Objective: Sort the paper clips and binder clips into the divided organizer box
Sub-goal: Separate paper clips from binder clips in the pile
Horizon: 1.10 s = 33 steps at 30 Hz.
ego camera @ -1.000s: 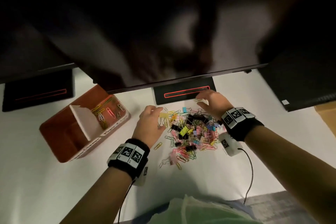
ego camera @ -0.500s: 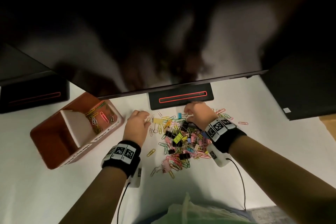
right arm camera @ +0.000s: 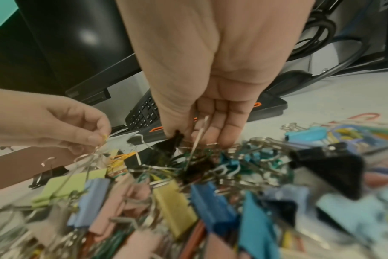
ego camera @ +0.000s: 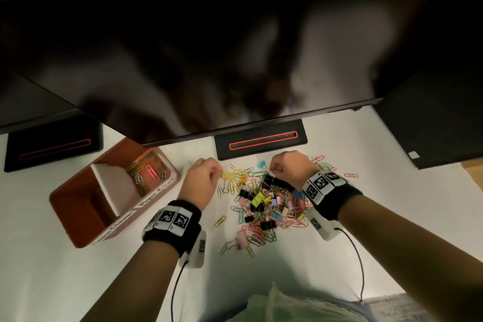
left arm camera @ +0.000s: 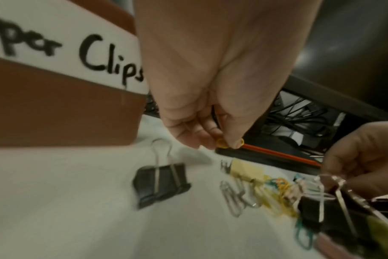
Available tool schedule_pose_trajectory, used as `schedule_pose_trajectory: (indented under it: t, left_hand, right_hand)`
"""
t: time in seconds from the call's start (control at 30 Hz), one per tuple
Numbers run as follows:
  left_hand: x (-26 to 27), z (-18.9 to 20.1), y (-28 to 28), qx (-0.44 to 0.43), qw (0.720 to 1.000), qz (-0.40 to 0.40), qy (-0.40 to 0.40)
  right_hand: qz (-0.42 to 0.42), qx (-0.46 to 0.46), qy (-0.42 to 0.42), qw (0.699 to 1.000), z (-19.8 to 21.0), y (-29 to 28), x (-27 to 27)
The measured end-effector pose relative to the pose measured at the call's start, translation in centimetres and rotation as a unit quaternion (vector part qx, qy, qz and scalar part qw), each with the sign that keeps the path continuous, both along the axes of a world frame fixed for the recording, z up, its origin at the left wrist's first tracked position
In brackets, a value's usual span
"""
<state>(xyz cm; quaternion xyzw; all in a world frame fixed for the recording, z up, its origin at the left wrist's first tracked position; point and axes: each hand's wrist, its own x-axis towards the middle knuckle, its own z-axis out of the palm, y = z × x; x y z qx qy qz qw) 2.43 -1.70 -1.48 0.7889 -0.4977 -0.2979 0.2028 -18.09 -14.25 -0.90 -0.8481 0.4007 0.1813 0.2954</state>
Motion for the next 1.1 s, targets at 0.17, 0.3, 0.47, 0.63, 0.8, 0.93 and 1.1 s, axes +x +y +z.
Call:
schedule_pose_trajectory:
  t: [0.17,0.3,0.47,0.63,0.8,0.93,1.1]
  left_hand:
    - [-2.7,1.3,-1.9,0.017,0.997,-0.076,0.024]
    - [-3.4,0.3,-2.8,0.117,0.988,-0.089,-0.035]
    - [-2.5,-0.1,-2.2,0.158,0.986,-0.054,-0.028]
    - [-1.3,-0.2,-1.5,0.198,0.98,-0.01,0.024]
    - [-1.5,-0.3,-1.5,0.212,0.976,-0.013,-0.039]
    - [-2.0,-0.1,-1.6,0.197,0.971,-0.049,-0.125]
    - [-2.3,-0.4,-0.7,0.14,0.977,-0.091,-0.133]
  right_hand:
    - [0.014,-0.011,-0.063,0.998,1.1,-0.6,-0.5]
    - [0.015,-0.023,-0.136,0.99,1.6,-0.3,1.6]
    - [0.126,0.026,-0.041,0.991,1.0,1.4,4.8]
    - [0.129,0.018,-0.004,0.991,0.3,2.6,5.0]
    - [0.121,0.014,-0.01,0.992,-0.2,2.6,4.4]
    - [0.091,0.028,-0.001,0.995,-0.3,2.7,4.3]
    - [0.107,-0.001,0.034,0.994,0.0,2.6,4.5]
